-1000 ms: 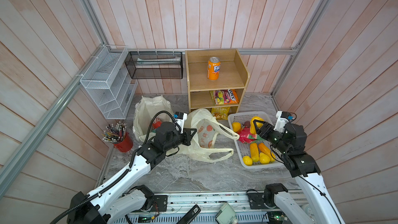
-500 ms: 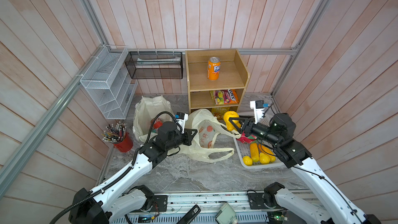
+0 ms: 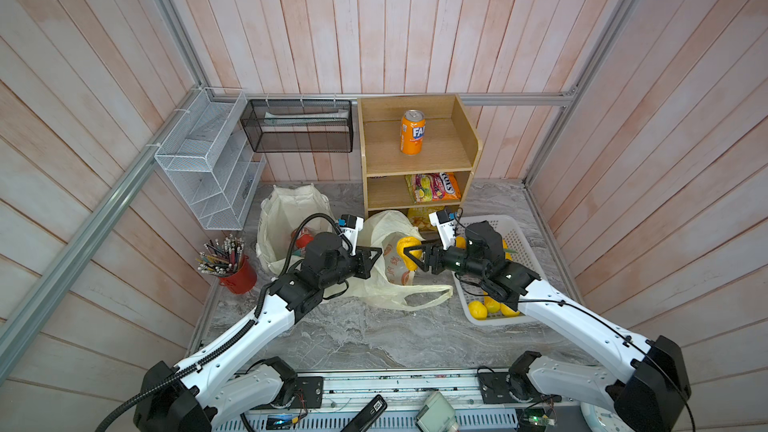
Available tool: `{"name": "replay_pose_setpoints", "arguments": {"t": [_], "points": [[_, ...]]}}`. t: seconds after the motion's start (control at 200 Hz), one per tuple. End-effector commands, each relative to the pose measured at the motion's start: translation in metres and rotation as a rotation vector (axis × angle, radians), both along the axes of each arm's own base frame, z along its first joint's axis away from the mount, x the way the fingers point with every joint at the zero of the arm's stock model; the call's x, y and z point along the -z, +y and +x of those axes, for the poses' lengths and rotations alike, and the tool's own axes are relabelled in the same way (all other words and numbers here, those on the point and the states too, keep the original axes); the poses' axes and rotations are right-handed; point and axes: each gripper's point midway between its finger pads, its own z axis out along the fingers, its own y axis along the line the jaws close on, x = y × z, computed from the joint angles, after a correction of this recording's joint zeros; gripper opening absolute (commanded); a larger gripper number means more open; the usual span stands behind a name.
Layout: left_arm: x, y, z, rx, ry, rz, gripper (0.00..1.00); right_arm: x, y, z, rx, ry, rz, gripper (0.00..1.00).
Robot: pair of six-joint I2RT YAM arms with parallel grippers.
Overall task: Place the mixed food into the grocery bags and tie them
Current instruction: 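Lower the yellow mango into the bag held by the left gripper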
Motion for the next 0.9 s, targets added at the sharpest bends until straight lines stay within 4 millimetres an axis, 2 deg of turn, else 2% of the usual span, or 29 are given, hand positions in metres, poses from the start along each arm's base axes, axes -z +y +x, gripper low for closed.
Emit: {"name": "replay_pose_setpoints", "arguments": {"t": [0.0, 0.095, 0.185, 0.31, 0.45, 0.66, 0.75, 0.895], "points": [[-0.018, -0.007, 0.003, 0.018, -0.024, -0.031, 0.0, 0.016, -0.002, 0.008, 0.074, 0.014, -0.005, 0.47], [-0.017, -0.012, 0.003, 0.027, -0.023, -0.028, 0.0, 0.038, -0.011, 0.015, 0.145, 0.057, -0.049, 0.47], [-0.018, -0.022, 0.001, 0.047, -0.02, -0.03, 0.0, 0.044, -0.015, 0.017, 0.182, 0.063, -0.037, 0.47], [-0.023, -0.041, -0.006, 0.089, -0.022, -0.037, 0.0, 0.039, -0.018, 0.017, 0.196, 0.05, -0.024, 0.47], [-0.042, -0.061, -0.015, 0.141, -0.044, -0.074, 0.0, 0.03, -0.021, 0.016, 0.199, 0.023, -0.026, 0.48], [-0.069, -0.074, -0.023, 0.19, -0.072, -0.147, 0.0, 0.02, -0.024, 0.017, 0.21, -0.002, -0.024, 0.5], [-0.065, -0.072, -0.024, 0.187, -0.07, -0.14, 0.0, 0.028, -0.023, 0.021, 0.217, 0.01, -0.034, 0.5], [-0.039, -0.072, -0.025, 0.193, -0.041, -0.118, 0.0, 0.045, -0.014, 0.03, 0.205, 0.024, -0.056, 0.51]]}}
